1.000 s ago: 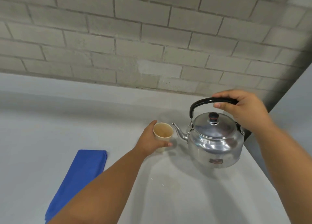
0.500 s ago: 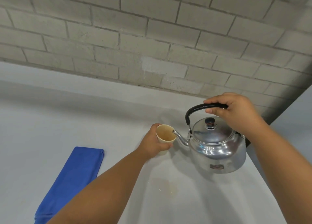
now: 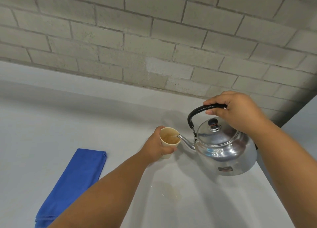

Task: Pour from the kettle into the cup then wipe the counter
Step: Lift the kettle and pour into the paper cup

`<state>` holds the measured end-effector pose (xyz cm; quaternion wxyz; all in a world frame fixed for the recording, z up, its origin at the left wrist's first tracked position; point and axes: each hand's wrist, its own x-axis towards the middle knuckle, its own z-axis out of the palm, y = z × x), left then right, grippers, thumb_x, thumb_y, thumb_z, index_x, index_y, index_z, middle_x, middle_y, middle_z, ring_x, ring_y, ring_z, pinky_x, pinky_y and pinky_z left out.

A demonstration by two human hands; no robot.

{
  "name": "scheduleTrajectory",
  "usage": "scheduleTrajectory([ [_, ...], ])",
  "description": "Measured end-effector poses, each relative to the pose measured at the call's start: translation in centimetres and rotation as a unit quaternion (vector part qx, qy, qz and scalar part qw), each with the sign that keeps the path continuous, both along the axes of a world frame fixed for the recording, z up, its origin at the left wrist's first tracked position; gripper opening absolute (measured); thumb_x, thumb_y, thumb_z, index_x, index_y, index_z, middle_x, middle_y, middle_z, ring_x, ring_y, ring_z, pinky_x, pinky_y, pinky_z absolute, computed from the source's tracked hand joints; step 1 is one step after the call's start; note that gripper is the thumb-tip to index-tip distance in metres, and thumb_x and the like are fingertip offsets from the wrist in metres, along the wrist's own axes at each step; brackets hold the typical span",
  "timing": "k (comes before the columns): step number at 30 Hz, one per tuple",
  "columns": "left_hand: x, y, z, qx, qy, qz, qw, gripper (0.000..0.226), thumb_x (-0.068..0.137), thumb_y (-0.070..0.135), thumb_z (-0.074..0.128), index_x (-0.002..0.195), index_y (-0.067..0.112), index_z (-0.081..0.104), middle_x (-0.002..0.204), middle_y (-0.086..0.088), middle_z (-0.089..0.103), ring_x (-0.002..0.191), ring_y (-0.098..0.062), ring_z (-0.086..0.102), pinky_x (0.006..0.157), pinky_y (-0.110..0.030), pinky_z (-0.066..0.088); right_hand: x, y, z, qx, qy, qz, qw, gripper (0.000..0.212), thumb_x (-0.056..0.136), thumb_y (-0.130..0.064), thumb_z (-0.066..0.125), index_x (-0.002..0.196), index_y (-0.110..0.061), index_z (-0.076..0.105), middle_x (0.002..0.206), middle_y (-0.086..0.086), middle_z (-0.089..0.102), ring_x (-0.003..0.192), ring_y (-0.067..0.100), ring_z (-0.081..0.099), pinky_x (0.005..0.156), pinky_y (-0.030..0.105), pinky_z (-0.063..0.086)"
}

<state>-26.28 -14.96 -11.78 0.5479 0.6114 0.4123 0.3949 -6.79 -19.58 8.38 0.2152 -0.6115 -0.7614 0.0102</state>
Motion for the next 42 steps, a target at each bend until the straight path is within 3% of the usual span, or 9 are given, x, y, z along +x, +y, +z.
scheduleTrajectory([
  [3, -0.01, 0.03, 0.00, 0.002, -0.001, -0.003, 1.000, 0.066, 0.063, 0.014, 0.082, 0.108, 0.041, 0.042, 0.099, 0.014, 0.059, 0.077, 0.014, 0.059, 0.059, -0.003, 0.045, -0.14, -0.01, 0.07, -0.002, -0.001, 0.001, 1.000, 0.029, 0.075, -0.023, 0.073, 0.104, -0.028, 0.070, 0.088, -0.005, 0.061, 0.082, 0.010, 0.054, 0.068, 0.010, 0.037],
  [10, -0.03, 0.01, -0.04, 0.005, 0.003, 0.000, 1.000, 0.069, 0.062, 0.017, 0.083, 0.111, 0.042, 0.040, 0.102, 0.013, 0.059, 0.089, -0.002, 0.060, 0.061, -0.003, 0.046, -0.42, -0.10, 0.25, -0.007, -0.003, -0.003, 1.000, 0.028, 0.075, -0.024, 0.073, 0.102, -0.028, 0.071, 0.087, -0.006, 0.060, 0.081, 0.009, 0.053, 0.067, 0.010, 0.035],
  [17, 0.02, 0.15, -0.16, 0.005, 0.012, 0.000, 1.000, 0.067, 0.062, 0.013, 0.083, 0.102, 0.048, 0.041, 0.099, 0.015, 0.059, 0.078, 0.011, 0.060, 0.059, -0.002, 0.046, -0.60, -0.13, 0.25, 0.005, -0.016, -0.006, 1.000, 0.028, 0.075, -0.025, 0.074, 0.103, -0.028, 0.071, 0.076, -0.017, 0.051, 0.071, -0.002, 0.048, 0.064, 0.008, 0.032],
  [22, 0.01, 0.17, -0.10, 0.005, 0.014, 0.000, 1.000, 0.067, 0.062, 0.014, 0.082, 0.103, 0.047, 0.041, 0.098, 0.014, 0.059, 0.075, 0.015, 0.059, 0.057, -0.002, 0.045, -0.67, -0.16, 0.23, 0.005, -0.016, -0.005, 1.000, 0.028, 0.075, -0.024, 0.074, 0.103, -0.028, 0.071, 0.078, -0.014, 0.053, 0.072, 0.001, 0.047, 0.065, 0.009, 0.032],
  [27, -0.02, 0.17, -0.12, 0.011, 0.019, -0.001, 1.000, 0.070, 0.063, 0.014, 0.083, 0.111, 0.040, 0.039, 0.099, 0.014, 0.058, 0.075, 0.016, 0.058, 0.059, -0.001, 0.044, -0.79, -0.17, 0.18, 0.000, -0.027, -0.005, 1.000, 0.029, 0.076, -0.025, 0.073, 0.105, -0.027, 0.071, 0.087, -0.008, 0.057, 0.081, 0.008, 0.050, 0.074, 0.020, 0.035],
  [42, 0.00, 0.17, -0.18, 0.012, 0.018, -0.004, 1.000, 0.063, 0.063, 0.014, 0.082, 0.101, 0.046, 0.042, 0.098, 0.013, 0.058, 0.074, 0.015, 0.059, 0.055, -0.002, 0.045, -0.69, -0.25, 0.56, -0.005, -0.033, -0.011, 0.999, 0.028, 0.078, -0.026, 0.071, 0.105, -0.028, 0.070, 0.089, -0.010, 0.057, 0.084, 0.007, 0.050, 0.076, 0.021, 0.035],
])
